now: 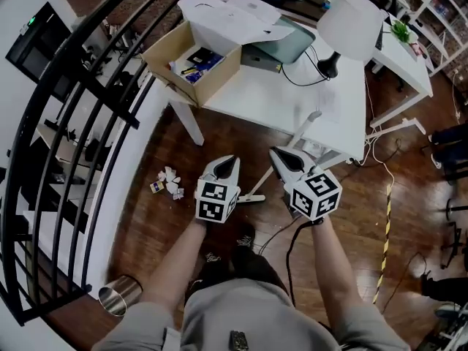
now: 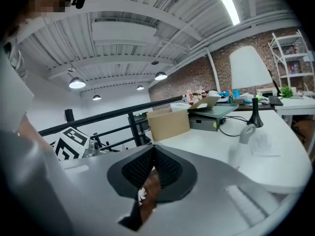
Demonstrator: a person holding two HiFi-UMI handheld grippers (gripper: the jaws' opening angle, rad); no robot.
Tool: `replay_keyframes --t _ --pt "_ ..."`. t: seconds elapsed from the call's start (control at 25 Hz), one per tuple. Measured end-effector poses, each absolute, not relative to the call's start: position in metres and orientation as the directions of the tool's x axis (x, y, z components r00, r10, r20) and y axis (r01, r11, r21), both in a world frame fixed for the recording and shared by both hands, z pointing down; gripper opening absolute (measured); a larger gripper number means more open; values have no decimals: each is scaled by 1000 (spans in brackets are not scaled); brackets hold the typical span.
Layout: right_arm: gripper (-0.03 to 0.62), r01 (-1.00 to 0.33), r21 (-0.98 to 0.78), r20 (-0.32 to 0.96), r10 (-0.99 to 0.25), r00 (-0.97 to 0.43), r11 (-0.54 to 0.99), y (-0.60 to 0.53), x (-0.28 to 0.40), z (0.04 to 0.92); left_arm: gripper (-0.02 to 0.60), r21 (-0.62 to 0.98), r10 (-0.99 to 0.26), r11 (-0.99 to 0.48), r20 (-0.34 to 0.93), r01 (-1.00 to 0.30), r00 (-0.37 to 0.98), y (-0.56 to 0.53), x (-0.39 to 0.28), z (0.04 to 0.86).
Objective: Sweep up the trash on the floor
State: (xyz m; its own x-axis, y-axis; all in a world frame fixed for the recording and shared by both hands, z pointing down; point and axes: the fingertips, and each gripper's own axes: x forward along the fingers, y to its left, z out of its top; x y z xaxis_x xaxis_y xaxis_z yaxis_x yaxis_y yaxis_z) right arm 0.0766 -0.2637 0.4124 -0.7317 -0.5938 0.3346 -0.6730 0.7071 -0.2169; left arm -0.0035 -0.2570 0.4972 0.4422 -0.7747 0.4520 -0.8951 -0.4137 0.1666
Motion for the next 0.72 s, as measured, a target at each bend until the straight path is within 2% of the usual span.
replay_keyframes --t 0.32,0.72 --pt "0 -528 -257 246 -473 -846 810 -187 -66 369 8 155 -853 -295 401 -943 333 -170 -137 437" --pt "0 -327 -184 216 -287 -933 927 -93 -198 342 8 110 -918 -162 349 -981 190 -68 -239 389"
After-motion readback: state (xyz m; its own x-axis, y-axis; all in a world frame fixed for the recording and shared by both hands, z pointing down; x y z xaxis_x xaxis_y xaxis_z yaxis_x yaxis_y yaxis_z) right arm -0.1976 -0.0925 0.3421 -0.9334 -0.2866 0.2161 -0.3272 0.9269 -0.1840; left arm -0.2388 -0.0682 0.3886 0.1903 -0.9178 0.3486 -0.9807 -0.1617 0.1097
